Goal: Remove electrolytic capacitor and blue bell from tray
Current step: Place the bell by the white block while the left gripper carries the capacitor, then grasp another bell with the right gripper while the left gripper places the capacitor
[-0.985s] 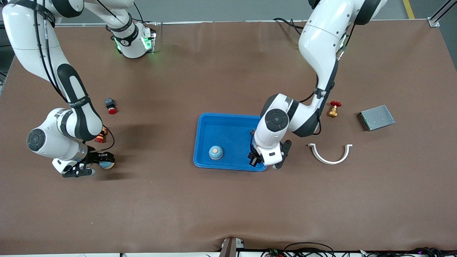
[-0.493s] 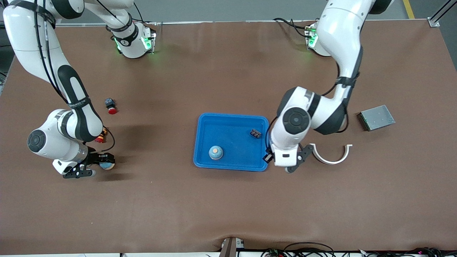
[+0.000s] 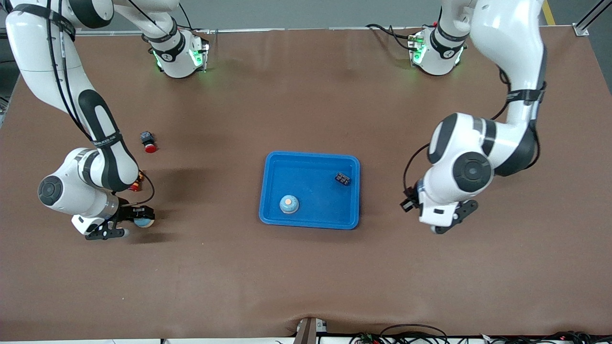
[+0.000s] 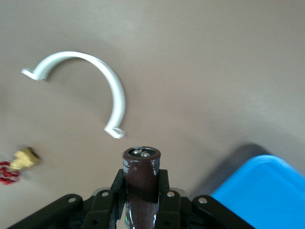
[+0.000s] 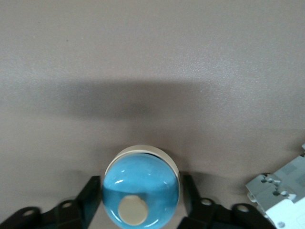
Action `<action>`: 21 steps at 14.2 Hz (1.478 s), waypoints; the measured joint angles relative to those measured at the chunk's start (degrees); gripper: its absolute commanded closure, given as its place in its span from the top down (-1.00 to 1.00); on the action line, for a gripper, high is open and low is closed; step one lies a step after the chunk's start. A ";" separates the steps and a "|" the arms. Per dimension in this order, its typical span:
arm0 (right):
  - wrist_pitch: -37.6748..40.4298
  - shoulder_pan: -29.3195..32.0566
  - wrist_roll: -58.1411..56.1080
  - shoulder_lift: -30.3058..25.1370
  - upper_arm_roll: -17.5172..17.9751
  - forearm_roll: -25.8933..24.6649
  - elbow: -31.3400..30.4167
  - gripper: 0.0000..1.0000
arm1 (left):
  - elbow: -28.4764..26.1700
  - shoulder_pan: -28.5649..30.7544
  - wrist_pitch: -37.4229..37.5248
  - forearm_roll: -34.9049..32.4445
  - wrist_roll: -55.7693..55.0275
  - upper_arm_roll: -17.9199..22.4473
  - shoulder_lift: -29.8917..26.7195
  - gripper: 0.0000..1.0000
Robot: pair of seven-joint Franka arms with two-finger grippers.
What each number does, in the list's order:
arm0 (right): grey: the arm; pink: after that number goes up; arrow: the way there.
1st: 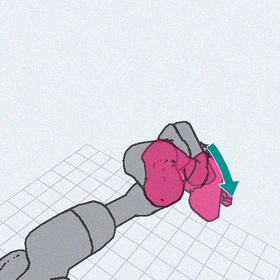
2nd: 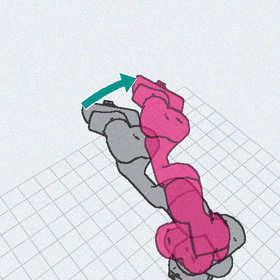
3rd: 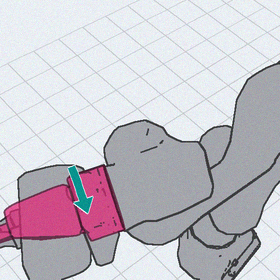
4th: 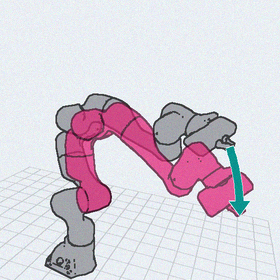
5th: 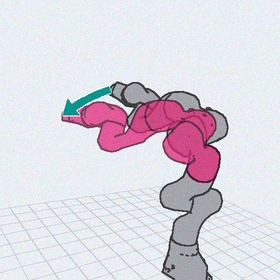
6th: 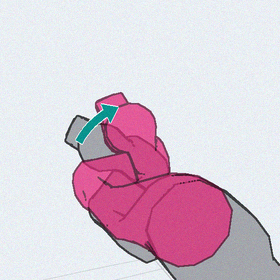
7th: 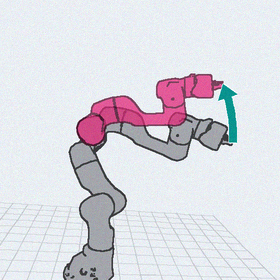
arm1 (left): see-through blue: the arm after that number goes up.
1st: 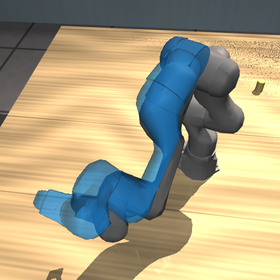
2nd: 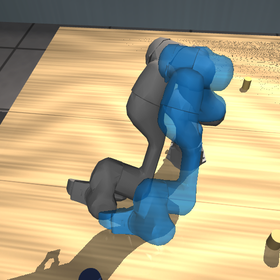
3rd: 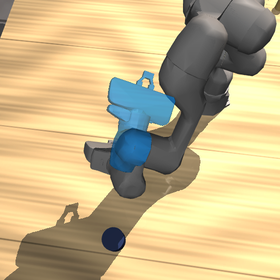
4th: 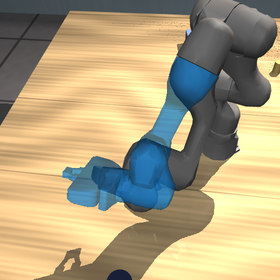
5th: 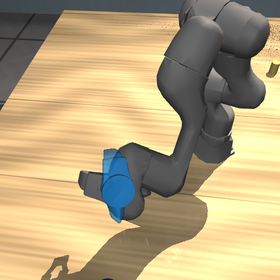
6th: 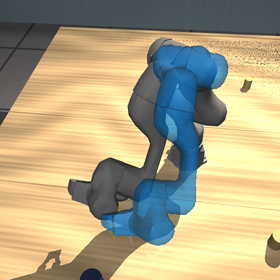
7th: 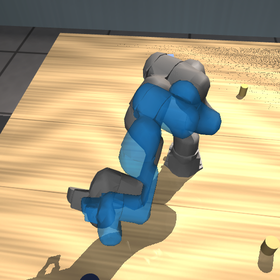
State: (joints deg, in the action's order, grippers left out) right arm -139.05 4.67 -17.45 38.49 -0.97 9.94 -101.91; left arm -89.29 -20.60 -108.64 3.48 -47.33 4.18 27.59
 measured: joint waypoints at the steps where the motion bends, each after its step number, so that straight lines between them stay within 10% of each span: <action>1: 0.10 0.01 -0.02 0.23 0.00 0.00 0.56 1.00 | -3.16 1.55 -0.09 0.00 3.01 0.01 -2.20 -0.81; 12: 25.20 -12.50 29.27 -4.03 1.81 -0.04 17.34 1.00 | -30.61 8.07 -21.19 -0.01 16.34 -0.14 -12.67 -0.81; 21: 22.59 -33.88 64.89 -3.11 1.64 -3.81 21.43 1.00 | -32.07 8.24 -33.69 -0.04 18.57 -0.13 -2.59 -0.81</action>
State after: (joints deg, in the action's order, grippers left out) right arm -116.46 -29.21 47.44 35.38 0.67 6.13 -80.47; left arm -121.36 -12.36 -142.33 3.44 -28.76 4.05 25.01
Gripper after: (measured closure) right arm 0.000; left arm 0.700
